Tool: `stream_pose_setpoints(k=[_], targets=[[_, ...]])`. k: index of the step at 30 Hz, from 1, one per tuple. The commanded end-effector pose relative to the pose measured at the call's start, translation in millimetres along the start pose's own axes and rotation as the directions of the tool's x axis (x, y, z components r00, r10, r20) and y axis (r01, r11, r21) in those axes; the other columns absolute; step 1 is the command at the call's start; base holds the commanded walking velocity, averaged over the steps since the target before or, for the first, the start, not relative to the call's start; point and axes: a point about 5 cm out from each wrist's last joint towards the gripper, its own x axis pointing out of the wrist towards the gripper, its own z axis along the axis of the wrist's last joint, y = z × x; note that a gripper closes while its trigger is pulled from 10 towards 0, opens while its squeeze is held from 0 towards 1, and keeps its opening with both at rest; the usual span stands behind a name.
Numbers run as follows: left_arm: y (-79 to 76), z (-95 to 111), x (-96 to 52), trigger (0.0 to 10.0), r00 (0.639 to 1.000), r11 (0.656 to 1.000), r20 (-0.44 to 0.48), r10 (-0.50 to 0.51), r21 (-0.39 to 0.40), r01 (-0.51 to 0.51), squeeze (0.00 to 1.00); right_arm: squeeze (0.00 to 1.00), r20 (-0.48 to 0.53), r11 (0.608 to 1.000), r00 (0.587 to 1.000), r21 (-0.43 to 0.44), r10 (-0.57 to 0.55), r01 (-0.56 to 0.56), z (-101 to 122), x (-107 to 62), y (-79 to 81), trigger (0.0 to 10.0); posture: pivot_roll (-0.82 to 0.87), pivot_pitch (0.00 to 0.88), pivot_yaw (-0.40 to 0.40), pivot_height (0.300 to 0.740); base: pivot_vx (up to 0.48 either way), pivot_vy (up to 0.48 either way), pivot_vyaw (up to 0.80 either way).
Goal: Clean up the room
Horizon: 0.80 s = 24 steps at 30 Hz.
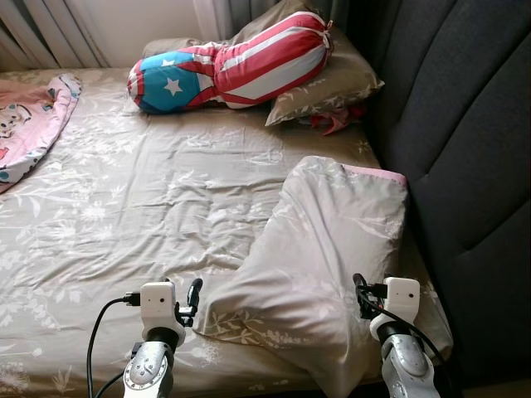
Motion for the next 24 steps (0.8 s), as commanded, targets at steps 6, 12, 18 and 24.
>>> stream_pose_setpoints(k=[6,12,18,24], targets=[[-0.7,-2.7,-2.8,10.0,1.0,1.0,-0.022,-0.003,-0.002,0.003,0.0,0.0,0.028,0.999,0.999,0.023,0.027,-0.028,4.5,2.0,6.5,10.0,-0.08,0.153,-0.016,0.685,0.0,0.0,0.0],[-1.9,-2.3,-2.2,10.0,1.0,1.0,-0.022,-0.011,-0.009,0.011,0.0,0.0,0.013,1.0,1.0,0.016,0.024,-0.024,3.6,2.5,5.0,10.0,-0.08,0.154,-0.016,0.685,0.0,0.0,0.0],[-2.0,-1.4,-1.6,10.0,1.0,1.0,-0.018,-0.008,-0.017,0.008,0.0,0.0,-0.051,1.0,0.998,0.007,0.03,-0.03,-2.3,3.5,5.8,10.0,-0.08,0.155,-0.017,0.685,0.0,0.0,0.0],[-2.7,-0.6,-1.0,10.0,1.0,1.0,-0.016,-0.015,-0.022,0.015,0.0,0.0,0.011,0.999,0.999,0.025,0.036,-0.036,2.6,2.2,7.1,10.0,-0.08,0.153,-0.016,0.655,0.0,0.0,0.0]])
